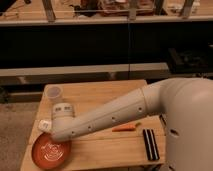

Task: Place the bottle in the ceramic bowl

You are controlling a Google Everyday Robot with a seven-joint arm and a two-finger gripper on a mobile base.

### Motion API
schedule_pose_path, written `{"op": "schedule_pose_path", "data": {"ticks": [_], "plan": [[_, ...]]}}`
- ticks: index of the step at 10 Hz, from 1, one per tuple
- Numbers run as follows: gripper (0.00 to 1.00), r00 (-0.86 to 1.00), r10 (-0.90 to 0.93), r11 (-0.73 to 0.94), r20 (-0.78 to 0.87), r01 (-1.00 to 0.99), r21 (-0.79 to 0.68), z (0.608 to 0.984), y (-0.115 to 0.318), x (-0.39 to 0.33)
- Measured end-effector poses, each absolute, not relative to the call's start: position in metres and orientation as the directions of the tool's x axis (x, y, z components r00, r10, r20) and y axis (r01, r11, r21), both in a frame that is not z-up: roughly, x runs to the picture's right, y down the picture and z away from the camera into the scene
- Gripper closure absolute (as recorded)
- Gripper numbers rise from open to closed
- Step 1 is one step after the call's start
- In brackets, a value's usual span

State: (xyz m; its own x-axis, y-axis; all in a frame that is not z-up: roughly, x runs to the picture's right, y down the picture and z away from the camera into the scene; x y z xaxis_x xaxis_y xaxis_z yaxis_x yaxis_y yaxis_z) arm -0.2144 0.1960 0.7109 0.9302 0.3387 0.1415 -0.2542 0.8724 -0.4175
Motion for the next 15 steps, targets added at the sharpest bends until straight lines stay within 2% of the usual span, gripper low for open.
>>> {"op": "schedule_pose_path", "data": {"ticks": [1, 2, 7, 10, 12, 13, 15], "plan": [[0.81, 0.930, 0.339, 0.872, 0.140, -0.254, -0.417, 0.712, 0.196, -0.214], [0.84, 0.930, 0.339, 0.872, 0.139, -0.256, -0.418, 0.712, 0.196, -0.214], [0.84, 0.977, 0.134, 0.840, 0.168, -0.022, -0.542, 0.715, 0.218, -0.243], [0.83, 0.980, 0.068, 0.817, 0.188, 0.054, -0.575, 0.715, 0.225, -0.247], [0.69, 0.981, 0.039, 0.800, 0.189, 0.083, -0.595, 0.715, 0.227, -0.247], [0.57, 0.980, 0.011, 0.780, 0.198, 0.115, -0.615, 0.715, 0.231, -0.250], [0.40, 0.972, -0.028, 0.744, 0.232, 0.175, -0.645, 0.715, 0.236, -0.255]]}}
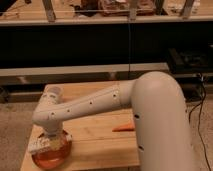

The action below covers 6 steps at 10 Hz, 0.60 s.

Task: Place the bottle in the ceramic bowl

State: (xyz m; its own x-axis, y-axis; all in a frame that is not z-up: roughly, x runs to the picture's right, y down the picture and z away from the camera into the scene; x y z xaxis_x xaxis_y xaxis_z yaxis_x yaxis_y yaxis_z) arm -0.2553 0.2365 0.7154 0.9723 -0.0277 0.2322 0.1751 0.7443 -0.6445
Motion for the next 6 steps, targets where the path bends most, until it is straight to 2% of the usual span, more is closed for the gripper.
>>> {"op": "schedule_pose_path", "data": {"ticks": [1, 2, 6], "plan": [[0.29, 0.963, -0.058, 0.719, 0.264, 0.224, -0.658, 0.7147, 0.2399, -0.2567], [0.22, 0.954, -0.082, 0.700, 0.288, 0.260, -0.665, 0.7130, 0.2428, -0.2599], [0.20, 0.937, -0.133, 0.671, 0.322, 0.324, -0.666, 0.7099, 0.2484, -0.2634]]}}
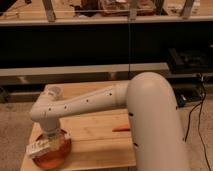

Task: Place the bottle in the ceramic bowl

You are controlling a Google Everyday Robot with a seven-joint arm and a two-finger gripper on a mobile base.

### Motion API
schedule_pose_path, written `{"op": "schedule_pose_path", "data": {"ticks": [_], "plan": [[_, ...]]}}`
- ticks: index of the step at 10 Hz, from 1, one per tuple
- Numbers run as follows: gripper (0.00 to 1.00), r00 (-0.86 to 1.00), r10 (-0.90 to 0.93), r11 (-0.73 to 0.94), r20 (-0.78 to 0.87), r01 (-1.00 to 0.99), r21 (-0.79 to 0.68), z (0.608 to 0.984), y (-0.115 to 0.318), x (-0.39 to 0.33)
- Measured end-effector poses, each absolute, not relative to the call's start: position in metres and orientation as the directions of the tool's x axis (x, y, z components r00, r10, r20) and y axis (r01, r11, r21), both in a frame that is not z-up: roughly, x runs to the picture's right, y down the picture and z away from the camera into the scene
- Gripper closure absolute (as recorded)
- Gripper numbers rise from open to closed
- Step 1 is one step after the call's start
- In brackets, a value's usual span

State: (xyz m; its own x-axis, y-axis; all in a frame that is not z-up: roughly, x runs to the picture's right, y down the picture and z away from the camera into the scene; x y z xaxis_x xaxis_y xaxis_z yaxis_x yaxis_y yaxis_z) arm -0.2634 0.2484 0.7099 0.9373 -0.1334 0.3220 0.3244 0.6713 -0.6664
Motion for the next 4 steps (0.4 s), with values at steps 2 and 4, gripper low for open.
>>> {"op": "schedule_pose_path", "data": {"ticks": [2, 4], "plan": [[0.20, 0.932, -0.161, 0.672, 0.325, 0.345, -0.656, 0.7076, 0.2496, -0.2651], [0.20, 0.927, -0.180, 0.678, 0.330, 0.360, -0.641, 0.7051, 0.2499, -0.2632]]}}
